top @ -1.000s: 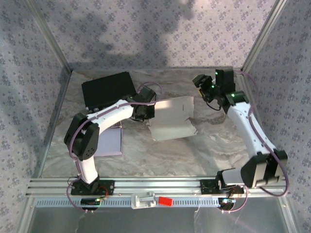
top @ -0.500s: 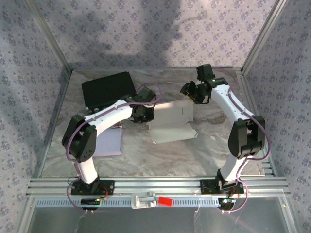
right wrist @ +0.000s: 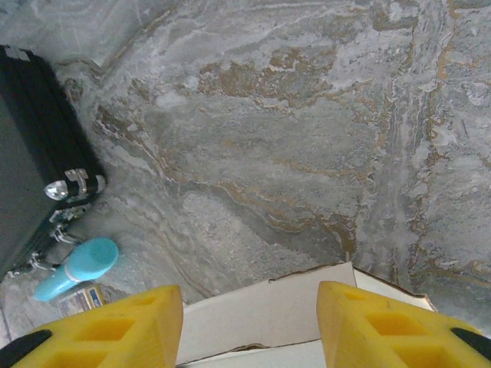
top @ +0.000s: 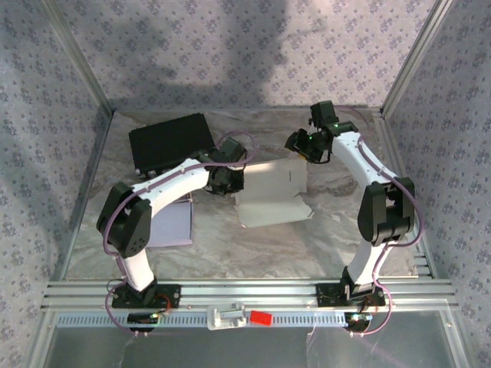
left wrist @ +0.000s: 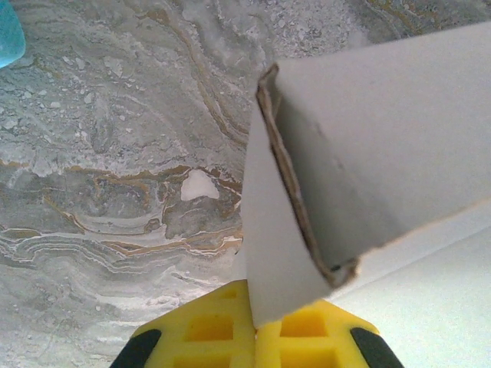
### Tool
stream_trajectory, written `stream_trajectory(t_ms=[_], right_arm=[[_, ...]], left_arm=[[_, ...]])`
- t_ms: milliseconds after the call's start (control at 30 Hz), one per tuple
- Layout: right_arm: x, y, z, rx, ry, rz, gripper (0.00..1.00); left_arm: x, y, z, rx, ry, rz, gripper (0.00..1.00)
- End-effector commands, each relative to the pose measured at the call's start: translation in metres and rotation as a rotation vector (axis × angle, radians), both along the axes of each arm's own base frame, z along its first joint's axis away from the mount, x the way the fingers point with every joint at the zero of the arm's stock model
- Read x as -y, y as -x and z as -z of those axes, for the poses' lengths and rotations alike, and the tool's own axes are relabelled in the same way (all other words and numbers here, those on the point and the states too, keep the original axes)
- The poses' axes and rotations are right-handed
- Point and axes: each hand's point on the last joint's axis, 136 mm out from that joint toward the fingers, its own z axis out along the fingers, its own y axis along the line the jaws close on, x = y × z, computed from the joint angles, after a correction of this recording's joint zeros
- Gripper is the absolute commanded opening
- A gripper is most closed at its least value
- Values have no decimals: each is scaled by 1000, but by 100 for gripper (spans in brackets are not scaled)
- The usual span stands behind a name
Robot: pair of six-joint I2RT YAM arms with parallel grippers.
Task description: Fold the paper box
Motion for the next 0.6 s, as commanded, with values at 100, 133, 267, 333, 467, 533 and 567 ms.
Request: stream_trajectory(t_ms=[100,133,267,333,467,533,567], right_arm=[[-10,13,7,-42,-36,-68,50],[-11,16,7,-51,-44,-68,50],[-14,25,16,-84,-74,-59,49],[-14,28,19,-102,-76,-61,49],[8,26,3,-47,-74,-1,50],[22,25,-9,-26,-89,50,51],[27,25,-13,-22,-94,65,51]], left_arm=[[1,3,-15,21,9,22,0],[1,2,-15,22,9,22,0],[3,1,-15,23,10,29,0],[3,0,-16,23,9,32,0],[2,1,-15,25,1,40,0],[2,1,-14,23,-3,46,0],[2,2,-14,22,-3,47,0]])
